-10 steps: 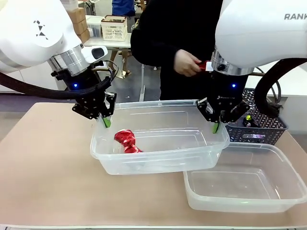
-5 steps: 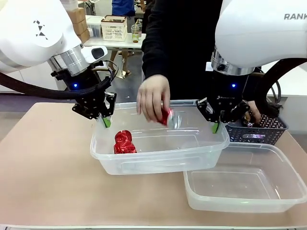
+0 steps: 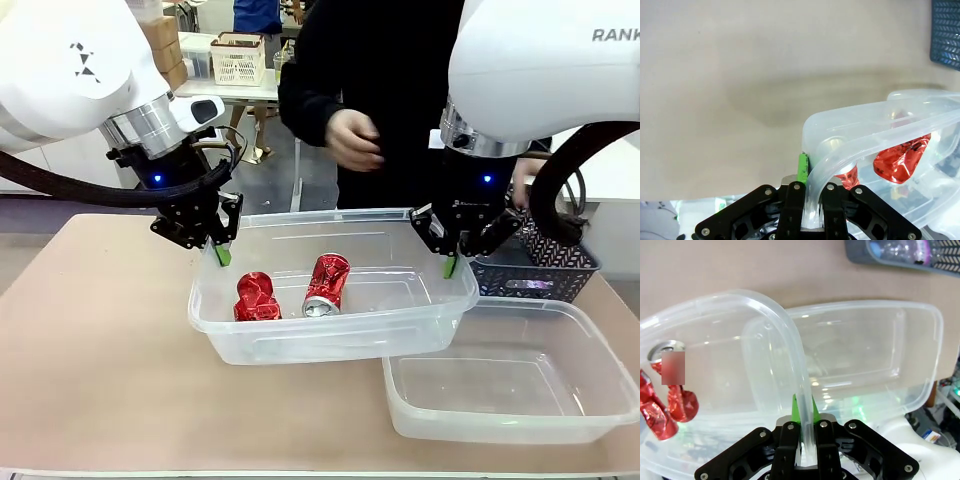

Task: Sort the waste into each basket.
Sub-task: Offer the picked Organizing box to the human.

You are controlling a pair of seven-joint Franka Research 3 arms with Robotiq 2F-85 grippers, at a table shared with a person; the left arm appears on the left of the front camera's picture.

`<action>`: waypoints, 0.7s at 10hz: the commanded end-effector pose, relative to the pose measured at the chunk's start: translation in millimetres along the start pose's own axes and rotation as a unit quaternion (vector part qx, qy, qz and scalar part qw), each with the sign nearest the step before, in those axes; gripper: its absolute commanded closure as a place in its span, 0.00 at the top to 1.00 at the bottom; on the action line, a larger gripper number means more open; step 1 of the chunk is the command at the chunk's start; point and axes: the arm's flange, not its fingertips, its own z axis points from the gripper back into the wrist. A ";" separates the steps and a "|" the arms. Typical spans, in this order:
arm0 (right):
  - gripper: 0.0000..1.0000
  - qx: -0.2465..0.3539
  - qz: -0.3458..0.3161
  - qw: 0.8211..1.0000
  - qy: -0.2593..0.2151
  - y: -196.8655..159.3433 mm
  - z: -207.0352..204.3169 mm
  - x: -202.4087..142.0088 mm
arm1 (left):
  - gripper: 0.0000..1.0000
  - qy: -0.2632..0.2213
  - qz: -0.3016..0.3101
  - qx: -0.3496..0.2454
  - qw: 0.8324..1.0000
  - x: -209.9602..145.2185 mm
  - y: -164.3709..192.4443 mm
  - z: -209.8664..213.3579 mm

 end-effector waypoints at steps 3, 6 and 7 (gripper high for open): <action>0.04 -0.005 -0.008 1.000 0.007 1.6 -0.4 -1.5 | 0.05 0.000 -0.005 -0.013 1.000 -0.5 -1.3 8.6; 0.04 -0.005 -0.008 1.000 0.007 1.6 -0.4 -1.5 | 0.05 0.000 -0.005 -0.013 1.000 -0.5 -1.3 8.6; 0.04 -0.005 -0.008 1.000 0.007 1.6 -0.4 -1.5 | 0.05 0.000 -0.005 -0.013 1.000 -0.5 -1.3 8.6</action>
